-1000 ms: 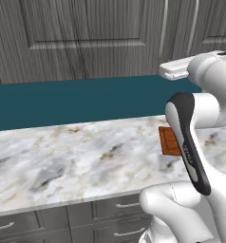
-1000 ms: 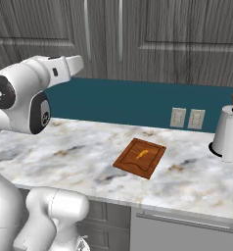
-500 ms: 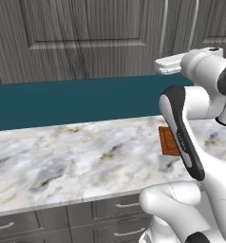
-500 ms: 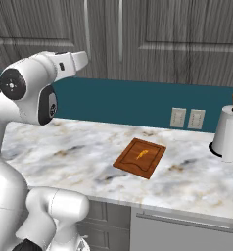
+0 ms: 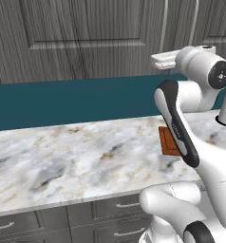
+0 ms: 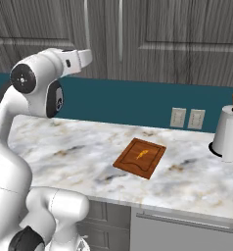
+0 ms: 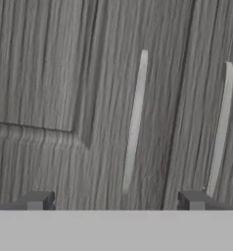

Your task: Open the cabinet, retrieve the rolling pin, and place it next to the meat on the cutting board to prepare for tenderizing.

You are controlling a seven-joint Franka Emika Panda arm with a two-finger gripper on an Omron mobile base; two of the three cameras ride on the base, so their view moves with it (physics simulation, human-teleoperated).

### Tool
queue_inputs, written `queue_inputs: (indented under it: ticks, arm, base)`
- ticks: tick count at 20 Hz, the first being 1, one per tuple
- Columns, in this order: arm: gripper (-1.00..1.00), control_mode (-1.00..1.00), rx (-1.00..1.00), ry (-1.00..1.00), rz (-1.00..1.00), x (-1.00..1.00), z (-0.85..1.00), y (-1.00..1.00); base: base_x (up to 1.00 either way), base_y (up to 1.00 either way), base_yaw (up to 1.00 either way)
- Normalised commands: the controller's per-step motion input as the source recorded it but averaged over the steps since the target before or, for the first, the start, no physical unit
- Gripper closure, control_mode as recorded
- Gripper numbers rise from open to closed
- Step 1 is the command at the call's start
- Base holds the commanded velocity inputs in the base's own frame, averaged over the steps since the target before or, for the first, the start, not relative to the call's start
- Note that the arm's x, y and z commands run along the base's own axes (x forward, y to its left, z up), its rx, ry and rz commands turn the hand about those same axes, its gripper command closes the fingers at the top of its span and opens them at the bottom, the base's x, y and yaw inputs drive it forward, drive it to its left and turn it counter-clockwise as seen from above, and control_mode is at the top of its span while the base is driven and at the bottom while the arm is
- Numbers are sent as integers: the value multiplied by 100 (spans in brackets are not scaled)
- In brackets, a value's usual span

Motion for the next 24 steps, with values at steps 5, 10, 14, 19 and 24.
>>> queue_inputs:
  ticks: [5, 10, 14, 19, 24]
  arm:
    - [-100, -100, 16, 4, 0, 24, 15, -7]
    - [-100, -100, 8, 10, 0, 44, 8, -5]
    - [-100, -100, 1, 9, 0, 52, 1, -5]
    - [-100, -100, 0, 6, 0, 43, 1, -17]
    - [-100, -100, -1, 2, 0, 33, 5, -13]
  base:
    - [0, 0, 0]
    - [0, 0, 0]
    - [0, 0, 0]
    - [0, 0, 0]
    - [0, 0, 0]
